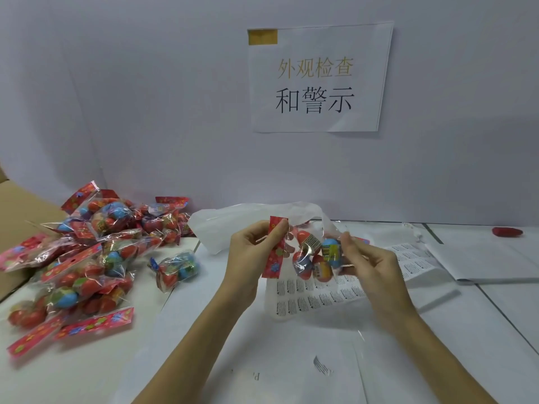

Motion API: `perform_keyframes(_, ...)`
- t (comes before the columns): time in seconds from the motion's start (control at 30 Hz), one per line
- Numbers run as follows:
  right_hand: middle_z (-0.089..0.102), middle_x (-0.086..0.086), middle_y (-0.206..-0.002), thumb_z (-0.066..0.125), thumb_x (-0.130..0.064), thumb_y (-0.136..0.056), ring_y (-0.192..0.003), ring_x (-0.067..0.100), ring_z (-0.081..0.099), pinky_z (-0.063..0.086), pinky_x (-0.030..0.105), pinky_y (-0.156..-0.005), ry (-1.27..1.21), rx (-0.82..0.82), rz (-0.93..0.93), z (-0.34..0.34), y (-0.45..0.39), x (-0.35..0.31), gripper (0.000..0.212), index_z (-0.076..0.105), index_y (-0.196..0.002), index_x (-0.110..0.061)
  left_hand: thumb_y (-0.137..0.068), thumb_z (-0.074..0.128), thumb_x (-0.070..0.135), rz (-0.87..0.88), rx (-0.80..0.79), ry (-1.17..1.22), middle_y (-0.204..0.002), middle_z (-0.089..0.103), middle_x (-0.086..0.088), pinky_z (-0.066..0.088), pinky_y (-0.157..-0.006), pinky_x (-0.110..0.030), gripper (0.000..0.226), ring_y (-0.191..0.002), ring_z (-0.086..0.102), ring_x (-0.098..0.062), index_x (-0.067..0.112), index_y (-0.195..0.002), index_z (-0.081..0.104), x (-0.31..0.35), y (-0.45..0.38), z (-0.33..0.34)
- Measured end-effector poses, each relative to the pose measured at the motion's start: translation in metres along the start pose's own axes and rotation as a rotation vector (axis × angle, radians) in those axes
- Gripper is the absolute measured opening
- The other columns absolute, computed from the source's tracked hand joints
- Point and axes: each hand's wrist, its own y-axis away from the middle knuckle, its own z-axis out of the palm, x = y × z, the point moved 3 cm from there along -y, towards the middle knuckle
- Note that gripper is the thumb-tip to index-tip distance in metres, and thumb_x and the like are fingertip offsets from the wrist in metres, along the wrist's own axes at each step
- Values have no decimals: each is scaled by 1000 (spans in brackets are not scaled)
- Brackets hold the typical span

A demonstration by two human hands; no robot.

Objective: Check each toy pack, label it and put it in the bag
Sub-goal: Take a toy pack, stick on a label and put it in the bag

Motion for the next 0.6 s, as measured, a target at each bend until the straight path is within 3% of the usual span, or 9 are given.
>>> perform_keyframes(0.07, 63, -7, -62, 60, -55, -91, -53, 18, 45, 39, 27, -50, 299, 95, -201, -7, -1, 1, 28, 81, -89, -37, -80, 75, 49, 49, 2, -18, -95, 80, -4, 60, -67, -25, 24, -83, 77, -21, 27, -88, 83, 1, 0, 0)
perform_keyframes(0.13, 49, -7, -48, 61, -56, -91, -45, 16, 37, 34, 27, -46, 222, 88, -201, -8, 0, 1, 27, 82, -97, -40, -81, 75, 50, 124, 8, -58, -96, 79, 1, 58, -71, -23, 26, -86, 73, -15, 29, -94, 82, 1, 0, -1)
perform_keyframes(0.17, 55, -5, -48, 61, -53, -92, -43, 15, 45, 40, 26, -46, 151, 74, -188, -9, 0, 0, 27, 81, -106, -40, -81, 75, 52, 174, 32, -103, -94, 77, 5, 57, -72, -21, 26, -85, 70, -12, 31, -97, 80, 1, 0, -2)
perform_keyframes(0.23, 77, 3, -74, 61, -43, -96, -60, 17, 72, 56, 27, -54, 94, 49, -234, -10, 1, -4, 32, 76, -123, -33, -84, 72, 54, 251, 77, -154, -86, 73, 7, 55, -70, -20, 30, -76, 65, -8, 31, -102, 75, 4, -1, -5)
perform_keyframes(0.33, 77, -7, -120, 63, -32, -97, -98, 15, 78, 62, 28, -81, 158, 25, -327, -7, 3, -8, 38, 69, -133, -26, -88, 59, 69, 165, 25, -39, -80, 72, -5, 57, -68, -28, 59, -70, 68, -19, 16, -115, 67, 5, -3, -4)
perform_keyframes(0.4, 73, -13, -127, 67, -25, -94, -105, 16, 76, 59, 26, -93, 157, -26, -329, -1, 5, -6, 38, 71, -131, -29, -85, 60, 77, 124, -62, -30, -89, 77, -8, 60, -73, -30, 70, -77, 74, -26, 17, -121, 63, 4, -3, 0)
perform_keyframes(0.5, 75, -8, -125, 68, -20, -94, -107, 20, 75, 60, 34, -96, 43, -185, -220, 10, 7, -4, 41, 71, -132, -35, -85, 80, 53, 261, -62, -108, -108, 77, 2, 61, -79, -28, 54, -92, 78, -22, 26, -127, 60, 5, 1, 3)
perform_keyframes(0.6, 74, 3, -128, 67, -28, -99, -110, 26, 74, 62, 38, -90, -68, -258, -114, 16, 7, -3, 64, 41, -157, -37, -77, 89, 35, 336, -63, -81, -118, 72, 14, 62, -85, -28, 63, -105, 75, -17, 35, -132, 57, 8, 2, 3)
